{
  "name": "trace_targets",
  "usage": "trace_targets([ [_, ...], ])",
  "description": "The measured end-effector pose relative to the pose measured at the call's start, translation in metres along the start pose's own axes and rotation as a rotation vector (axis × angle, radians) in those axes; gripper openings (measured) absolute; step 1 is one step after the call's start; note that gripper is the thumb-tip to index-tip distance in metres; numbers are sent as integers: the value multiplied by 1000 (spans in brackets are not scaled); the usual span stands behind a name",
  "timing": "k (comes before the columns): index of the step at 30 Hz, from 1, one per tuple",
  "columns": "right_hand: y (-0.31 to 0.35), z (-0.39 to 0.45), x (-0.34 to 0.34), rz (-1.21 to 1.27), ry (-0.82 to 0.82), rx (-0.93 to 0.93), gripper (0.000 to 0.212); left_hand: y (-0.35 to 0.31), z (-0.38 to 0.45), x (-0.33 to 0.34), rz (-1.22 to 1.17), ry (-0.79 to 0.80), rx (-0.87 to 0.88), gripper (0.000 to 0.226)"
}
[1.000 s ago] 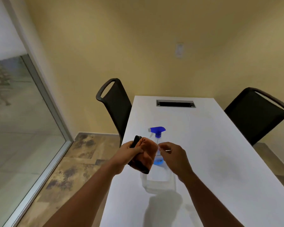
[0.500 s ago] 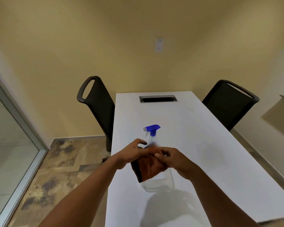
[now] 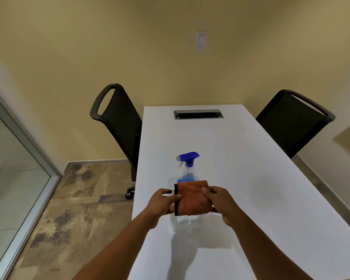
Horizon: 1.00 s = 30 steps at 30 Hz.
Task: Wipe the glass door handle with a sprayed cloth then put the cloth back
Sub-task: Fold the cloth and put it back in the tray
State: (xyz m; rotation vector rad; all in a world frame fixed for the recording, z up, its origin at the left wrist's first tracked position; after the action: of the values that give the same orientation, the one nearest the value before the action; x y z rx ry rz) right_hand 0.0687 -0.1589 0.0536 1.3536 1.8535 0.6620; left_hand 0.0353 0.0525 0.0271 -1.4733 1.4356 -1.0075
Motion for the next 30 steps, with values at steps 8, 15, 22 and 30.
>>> trace_targets([
  [8, -27, 54, -10, -164, -116, 127, 29, 13, 19, 7, 114, -130, -41, 27],
  [15, -26, 68, 15, -353, -132, 149, 33, -1, 20, 11, 417, -392, 265, 9],
  [22, -17, 76, 44, -646, -76, 205, 46, 2, 25, 35, 805, -6, 367, 24],
  [30, -27, 98, 47, -699, -229, 142, 56, 18, 38, 61, 970, 281, 191, 43],
])
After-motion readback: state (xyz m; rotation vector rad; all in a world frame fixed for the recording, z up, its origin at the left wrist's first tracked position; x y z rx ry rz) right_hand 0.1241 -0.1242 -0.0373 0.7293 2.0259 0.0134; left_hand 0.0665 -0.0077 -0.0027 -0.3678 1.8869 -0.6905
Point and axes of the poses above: each hand's wrist, its own z-axis towards the middle knuckle, its own x-axis out of the palm, y = z × x, the point moved 7 cm from there along z, towards the middle knuckle, and after that the axes turned 14 degrees about x, right-handed, at the moved point
